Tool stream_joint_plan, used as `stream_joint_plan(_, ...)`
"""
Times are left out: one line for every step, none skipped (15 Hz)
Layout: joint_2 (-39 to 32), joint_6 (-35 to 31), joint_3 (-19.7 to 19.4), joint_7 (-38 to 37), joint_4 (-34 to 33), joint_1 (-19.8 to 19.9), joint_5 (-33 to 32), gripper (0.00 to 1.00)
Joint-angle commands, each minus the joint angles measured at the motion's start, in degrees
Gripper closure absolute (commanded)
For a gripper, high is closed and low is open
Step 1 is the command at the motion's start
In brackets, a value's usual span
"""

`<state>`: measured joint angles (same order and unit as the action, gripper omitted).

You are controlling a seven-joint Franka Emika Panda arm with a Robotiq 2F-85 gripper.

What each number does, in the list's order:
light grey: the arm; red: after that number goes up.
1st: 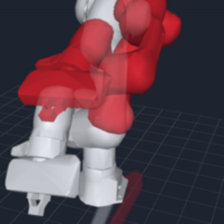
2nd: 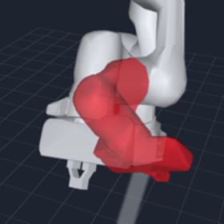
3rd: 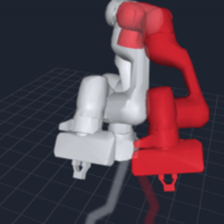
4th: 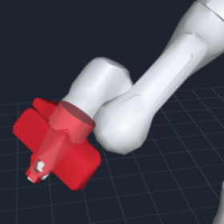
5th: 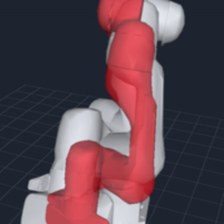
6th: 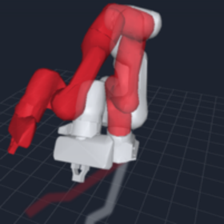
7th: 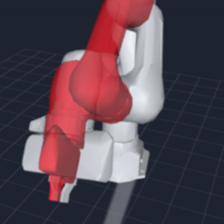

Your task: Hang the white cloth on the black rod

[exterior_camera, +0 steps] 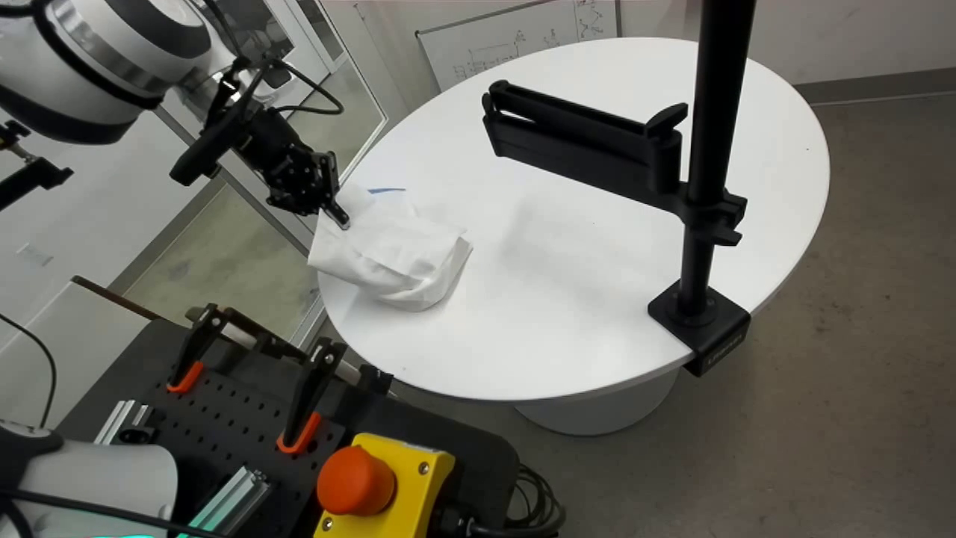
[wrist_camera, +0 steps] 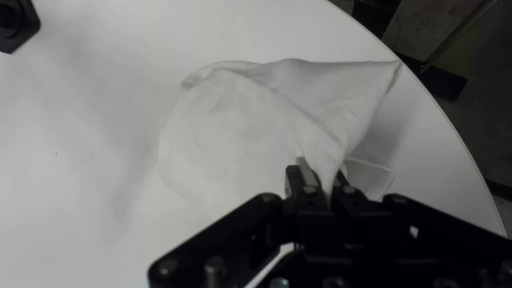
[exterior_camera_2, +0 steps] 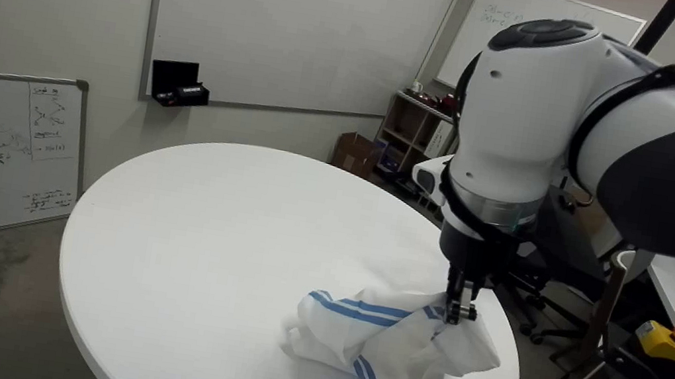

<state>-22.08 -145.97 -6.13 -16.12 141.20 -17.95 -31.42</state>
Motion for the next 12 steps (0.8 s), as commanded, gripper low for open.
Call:
stream_joint_plan(12.05,3.08,1.81,1.82,7.67,3.23,1.15,0.99)
stream_joint_plan(14.34,4.04,2.17,1.59,8.69,4.02,1.18,0.99)
stream_joint_plan(16.89,5.27,2.48,1.44,9.58,4.95,1.24,0.99)
stream_joint_plan(19.14,6.41,2.82,1.69,10.12,6.03,1.37,0.99)
stream_joint_plan(21.39,7.73,3.1,1.57,10.48,7.06,1.46,0.99)
stream_joint_plan(23.45,8.93,3.57,1.14,10.96,7.95,1.55,0.99)
stream_joint_plan(25.57,10.48,3.98,1.63,10.92,9.04,1.94,0.99)
stream_joint_plan(27.43,11.48,4.4,1.56,11.18,9.96,1.94,0.99)
stream_joint_plan(29.59,13.12,4.9,1.59,11.14,10.8,2.08,0.99)
stream_joint_plan(31.51,14.61,5.43,1.66,11.14,11.53,2.21,0.99)
stream_joint_plan(33.35,15.72,5.96,1.58,11.32,12.24,2.3,0.99)
stream_joint_plan(35.53,17.38,6.49,2.08,11.33,12.85,2.66,0.99)
